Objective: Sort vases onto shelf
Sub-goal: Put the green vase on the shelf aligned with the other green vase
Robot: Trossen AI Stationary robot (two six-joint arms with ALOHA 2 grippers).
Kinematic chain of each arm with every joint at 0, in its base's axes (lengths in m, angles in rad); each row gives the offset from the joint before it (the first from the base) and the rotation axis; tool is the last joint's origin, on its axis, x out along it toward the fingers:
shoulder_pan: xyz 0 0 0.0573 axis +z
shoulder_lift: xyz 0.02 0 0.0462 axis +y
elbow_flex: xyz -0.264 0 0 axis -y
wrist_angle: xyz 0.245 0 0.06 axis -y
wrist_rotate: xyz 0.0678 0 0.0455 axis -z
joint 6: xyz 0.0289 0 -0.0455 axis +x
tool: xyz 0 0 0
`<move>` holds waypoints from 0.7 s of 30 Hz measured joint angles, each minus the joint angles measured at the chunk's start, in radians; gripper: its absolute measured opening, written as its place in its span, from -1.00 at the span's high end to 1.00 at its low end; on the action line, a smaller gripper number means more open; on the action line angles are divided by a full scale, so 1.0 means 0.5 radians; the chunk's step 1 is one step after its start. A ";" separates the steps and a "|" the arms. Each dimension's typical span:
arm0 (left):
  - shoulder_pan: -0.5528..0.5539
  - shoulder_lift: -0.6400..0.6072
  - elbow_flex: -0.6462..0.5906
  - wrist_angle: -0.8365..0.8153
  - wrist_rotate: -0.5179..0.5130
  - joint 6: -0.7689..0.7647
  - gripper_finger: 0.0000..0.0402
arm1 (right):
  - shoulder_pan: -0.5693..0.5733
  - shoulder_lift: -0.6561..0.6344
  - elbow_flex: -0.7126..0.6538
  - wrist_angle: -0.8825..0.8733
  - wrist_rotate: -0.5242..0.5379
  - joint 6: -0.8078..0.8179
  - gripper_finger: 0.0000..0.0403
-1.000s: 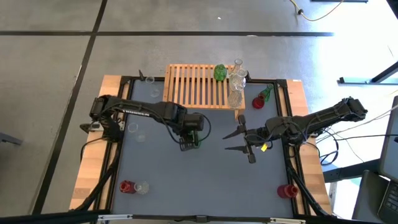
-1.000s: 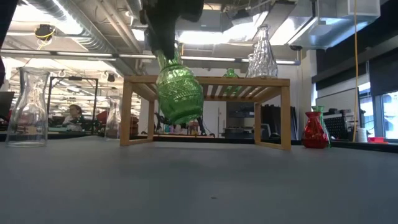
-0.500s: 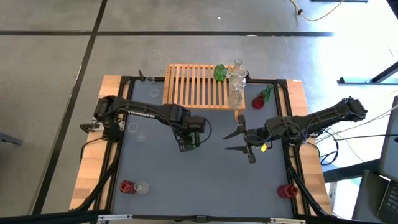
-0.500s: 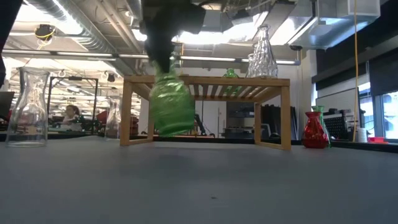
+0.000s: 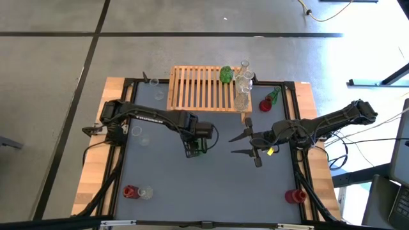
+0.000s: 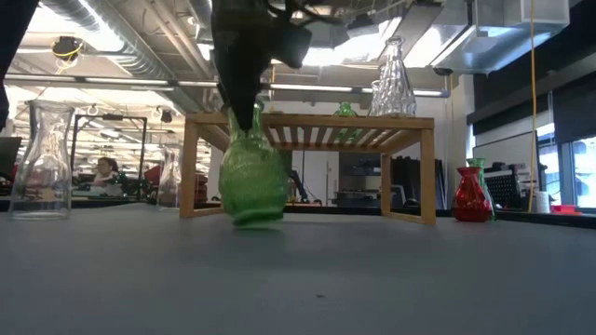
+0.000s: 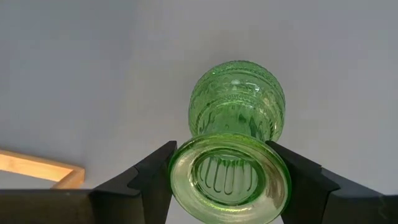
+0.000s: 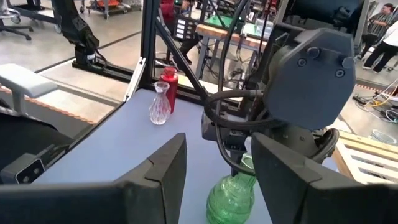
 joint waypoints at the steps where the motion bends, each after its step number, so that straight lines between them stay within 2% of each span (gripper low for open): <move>1: -0.001 0.012 -0.002 0.010 -0.002 -0.001 -0.10 | 0.000 0.000 0.000 -0.011 0.000 0.000 0.16; 9: -0.019 0.039 -0.015 0.058 -0.016 -0.039 -0.13 | 0.001 0.000 0.000 -0.017 0.002 0.000 0.16; 21: -0.067 0.031 -0.008 0.108 -0.071 0.026 -0.45 | 0.000 0.000 0.000 -0.024 0.002 -0.001 0.16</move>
